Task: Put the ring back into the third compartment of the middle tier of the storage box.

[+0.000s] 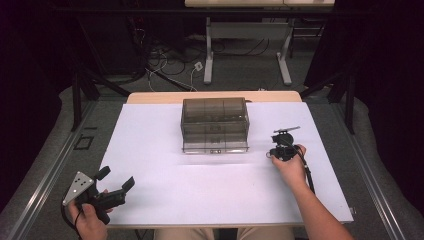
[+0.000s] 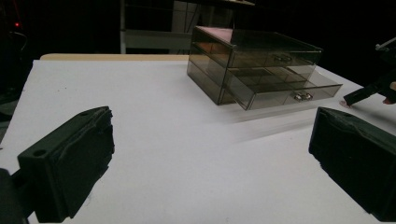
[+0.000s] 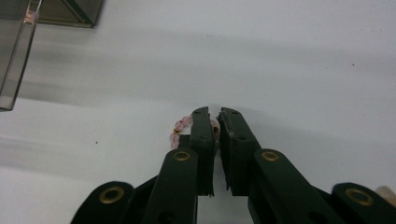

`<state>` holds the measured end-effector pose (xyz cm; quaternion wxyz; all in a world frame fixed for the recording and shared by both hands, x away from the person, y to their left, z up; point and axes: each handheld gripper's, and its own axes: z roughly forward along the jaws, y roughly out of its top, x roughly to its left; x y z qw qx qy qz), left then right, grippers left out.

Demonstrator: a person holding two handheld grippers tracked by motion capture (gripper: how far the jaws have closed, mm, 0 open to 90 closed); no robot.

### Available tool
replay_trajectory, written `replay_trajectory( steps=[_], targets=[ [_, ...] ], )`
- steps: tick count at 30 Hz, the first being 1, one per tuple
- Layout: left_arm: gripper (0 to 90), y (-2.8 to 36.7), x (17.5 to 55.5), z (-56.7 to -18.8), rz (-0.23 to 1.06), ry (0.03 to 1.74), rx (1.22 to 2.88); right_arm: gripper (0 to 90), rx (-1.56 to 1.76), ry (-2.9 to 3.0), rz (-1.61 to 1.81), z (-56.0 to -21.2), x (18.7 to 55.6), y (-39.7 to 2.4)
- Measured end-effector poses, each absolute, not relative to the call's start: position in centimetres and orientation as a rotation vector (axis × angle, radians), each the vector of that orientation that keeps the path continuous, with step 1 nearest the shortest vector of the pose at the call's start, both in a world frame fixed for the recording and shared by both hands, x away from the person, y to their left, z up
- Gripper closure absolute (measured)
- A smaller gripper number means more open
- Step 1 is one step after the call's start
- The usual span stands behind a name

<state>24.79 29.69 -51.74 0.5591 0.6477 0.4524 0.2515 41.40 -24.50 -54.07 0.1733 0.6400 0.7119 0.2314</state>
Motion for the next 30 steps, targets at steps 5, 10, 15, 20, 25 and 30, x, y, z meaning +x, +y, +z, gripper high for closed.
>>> replay_trajectory(
  steps=[5, 10, 15, 20, 25, 30],
  targets=[
    [0.5, 29.61, 24.84, -51.81, 0.596, 1.068, 1.517, 84.3, 1.821, 2.018, 0.653, -54.19, 41.46, -24.55],
    [0.5, 29.65, 24.79, -51.74, 0.592, 1.067, 1.529, 84.3, 1.828, 2.015, 0.651, -54.21, 41.49, -24.54],
    [0.5, 29.64, 24.82, -51.75, 0.592, 1.063, 1.531, 85.0, 1.83, 2.01, 0.65, -54.24, 41.48, -24.5],
    [0.5, 29.66, 24.8, -51.75, 0.592, 1.065, 1.529, 86.3, 1.853, 1.994, 0.653, -54.24, 41.54, -24.54],
    [0.5, 29.65, 24.84, -51.76, 0.592, 1.061, 1.532, 86.9, 1.898, 1.977, 0.654, -54.15, 41.55, -24.56],
    [0.5, 29.64, 24.83, -51.77, 0.592, 1.063, 1.53, 87.1, 1.893, 1.965, 0.662, -54.23, 41.57, -24.61]
  ],
)
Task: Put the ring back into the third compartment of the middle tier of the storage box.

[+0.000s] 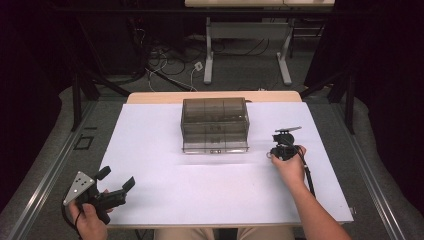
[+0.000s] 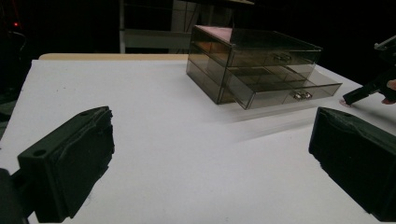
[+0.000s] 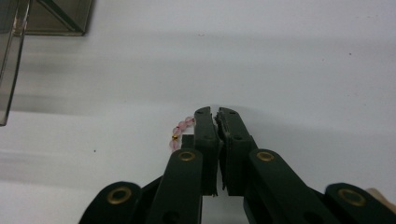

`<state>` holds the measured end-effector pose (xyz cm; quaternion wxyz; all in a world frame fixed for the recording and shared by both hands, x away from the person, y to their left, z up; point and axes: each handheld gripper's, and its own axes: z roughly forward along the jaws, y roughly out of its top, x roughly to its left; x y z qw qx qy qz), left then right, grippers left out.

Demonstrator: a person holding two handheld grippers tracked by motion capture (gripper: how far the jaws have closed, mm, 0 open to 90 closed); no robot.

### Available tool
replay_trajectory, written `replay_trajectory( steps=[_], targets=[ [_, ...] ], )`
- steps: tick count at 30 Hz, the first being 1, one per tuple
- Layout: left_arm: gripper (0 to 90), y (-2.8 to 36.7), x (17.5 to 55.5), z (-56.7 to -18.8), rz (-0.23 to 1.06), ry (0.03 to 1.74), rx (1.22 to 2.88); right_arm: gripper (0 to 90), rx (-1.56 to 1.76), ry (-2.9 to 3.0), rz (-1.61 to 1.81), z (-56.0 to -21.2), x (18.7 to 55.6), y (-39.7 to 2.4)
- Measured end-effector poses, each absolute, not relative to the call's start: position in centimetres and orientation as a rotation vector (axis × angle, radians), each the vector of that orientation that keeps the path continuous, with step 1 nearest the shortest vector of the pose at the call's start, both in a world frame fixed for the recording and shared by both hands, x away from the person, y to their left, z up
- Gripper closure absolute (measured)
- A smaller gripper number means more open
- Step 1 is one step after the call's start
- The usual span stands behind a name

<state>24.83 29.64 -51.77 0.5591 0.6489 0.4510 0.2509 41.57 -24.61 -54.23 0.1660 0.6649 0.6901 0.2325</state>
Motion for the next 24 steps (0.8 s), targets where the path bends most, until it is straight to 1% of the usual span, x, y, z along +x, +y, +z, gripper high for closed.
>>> replay_trajectory(
  steps=[4, 24],
  targets=[
    [0.4, 29.58, 24.86, -51.83, 0.6, 1.068, 1.512, 87.2, 1.906, 1.959, 0.67, -54.2, 41.52, -24.66],
    [0.5, 29.67, 24.84, -51.86, 0.598, 1.068, 1.522, 87.2, 1.863, 1.924, 0.744, -53.47, 40.97, -24.84]
  ],
)
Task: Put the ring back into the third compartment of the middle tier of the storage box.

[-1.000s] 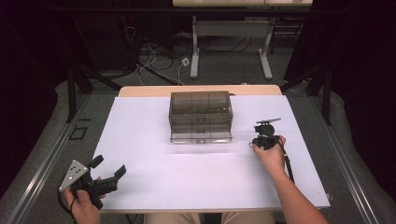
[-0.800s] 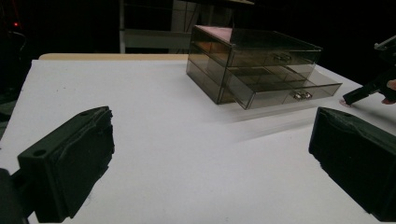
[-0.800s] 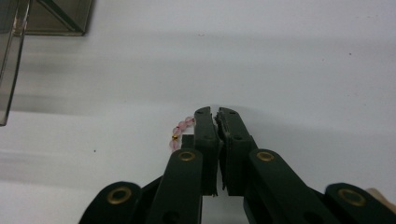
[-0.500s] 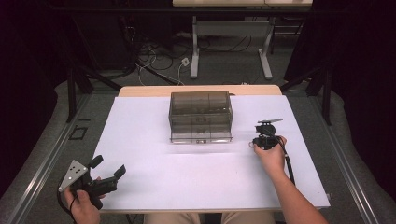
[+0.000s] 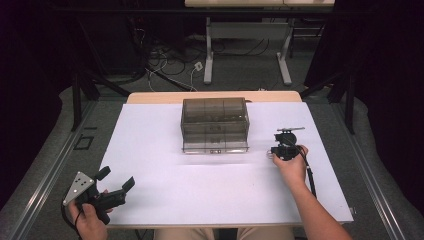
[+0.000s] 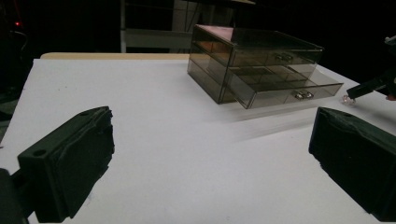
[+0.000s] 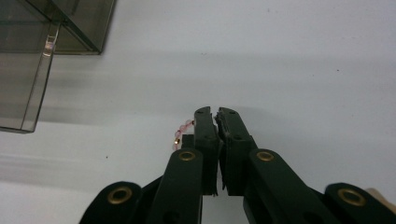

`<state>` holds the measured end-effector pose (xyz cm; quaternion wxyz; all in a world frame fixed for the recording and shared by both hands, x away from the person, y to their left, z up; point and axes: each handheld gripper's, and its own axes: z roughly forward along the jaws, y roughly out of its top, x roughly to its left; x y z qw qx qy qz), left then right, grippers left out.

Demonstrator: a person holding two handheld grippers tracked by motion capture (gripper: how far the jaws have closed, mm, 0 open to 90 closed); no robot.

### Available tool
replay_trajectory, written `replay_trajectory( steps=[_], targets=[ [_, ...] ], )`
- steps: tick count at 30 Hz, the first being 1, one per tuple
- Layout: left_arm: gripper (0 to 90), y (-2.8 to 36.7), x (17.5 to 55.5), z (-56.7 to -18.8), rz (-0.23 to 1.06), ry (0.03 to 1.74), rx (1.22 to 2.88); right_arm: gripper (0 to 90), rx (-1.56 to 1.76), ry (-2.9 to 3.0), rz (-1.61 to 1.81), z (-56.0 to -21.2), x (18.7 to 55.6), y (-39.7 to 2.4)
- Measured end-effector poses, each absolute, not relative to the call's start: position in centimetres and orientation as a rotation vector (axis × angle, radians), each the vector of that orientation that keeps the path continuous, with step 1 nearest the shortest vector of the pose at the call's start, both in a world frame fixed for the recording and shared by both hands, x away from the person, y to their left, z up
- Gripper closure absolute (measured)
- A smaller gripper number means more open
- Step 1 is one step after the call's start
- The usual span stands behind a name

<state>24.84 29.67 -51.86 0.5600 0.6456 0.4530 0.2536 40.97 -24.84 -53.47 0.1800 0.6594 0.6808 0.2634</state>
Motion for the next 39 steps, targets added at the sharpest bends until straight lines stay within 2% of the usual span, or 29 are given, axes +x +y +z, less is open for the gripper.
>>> replay_trajectory(
  steps=[39],
  targets=[
    [0.5, 29.7, 24.9, -52.0, 0.587, 1.067, 1.529, 87.2, 1.684, 1.8, 0.934, -52.0, 39.3, -25.0]
  ],
)
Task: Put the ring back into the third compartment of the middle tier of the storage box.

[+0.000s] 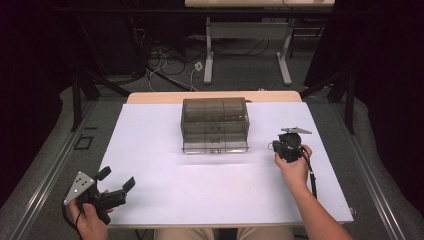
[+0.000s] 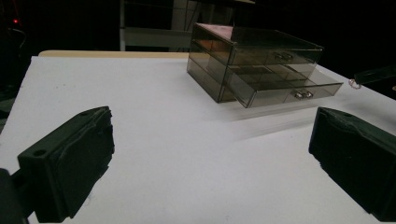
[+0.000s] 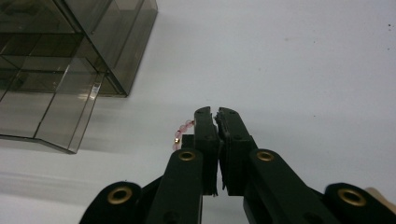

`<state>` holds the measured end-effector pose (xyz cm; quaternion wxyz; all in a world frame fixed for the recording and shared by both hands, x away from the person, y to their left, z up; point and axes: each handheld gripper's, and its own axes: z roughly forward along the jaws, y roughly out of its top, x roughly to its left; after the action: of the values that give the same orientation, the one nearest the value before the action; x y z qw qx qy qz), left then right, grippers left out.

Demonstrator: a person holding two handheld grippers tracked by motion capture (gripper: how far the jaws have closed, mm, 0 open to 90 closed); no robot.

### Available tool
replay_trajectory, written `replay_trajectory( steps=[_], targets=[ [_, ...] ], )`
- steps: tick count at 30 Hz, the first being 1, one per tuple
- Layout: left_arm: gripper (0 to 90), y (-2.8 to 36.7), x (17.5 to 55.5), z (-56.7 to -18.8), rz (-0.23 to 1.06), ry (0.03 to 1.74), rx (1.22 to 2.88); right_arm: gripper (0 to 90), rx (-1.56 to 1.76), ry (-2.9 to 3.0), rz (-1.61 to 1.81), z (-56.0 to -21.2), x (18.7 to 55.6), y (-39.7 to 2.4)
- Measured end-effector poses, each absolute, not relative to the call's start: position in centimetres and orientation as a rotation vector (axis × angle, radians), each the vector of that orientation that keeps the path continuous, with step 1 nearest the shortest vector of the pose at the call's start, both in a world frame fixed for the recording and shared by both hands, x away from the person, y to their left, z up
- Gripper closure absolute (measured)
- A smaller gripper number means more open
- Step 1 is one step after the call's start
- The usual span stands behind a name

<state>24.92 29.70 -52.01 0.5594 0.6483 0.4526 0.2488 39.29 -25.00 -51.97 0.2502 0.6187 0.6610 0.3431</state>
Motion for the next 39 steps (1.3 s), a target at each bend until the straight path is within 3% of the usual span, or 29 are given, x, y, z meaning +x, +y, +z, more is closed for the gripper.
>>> replay_trajectory(
  steps=[39],
  targets=[
    [0.5, 29.7, 24.9, -51.9, 0.585, 1.061, 1.532, 87.1, 1.506, 1.86, 1.082, -48.0, 37.3, -21.9]
  ],
)
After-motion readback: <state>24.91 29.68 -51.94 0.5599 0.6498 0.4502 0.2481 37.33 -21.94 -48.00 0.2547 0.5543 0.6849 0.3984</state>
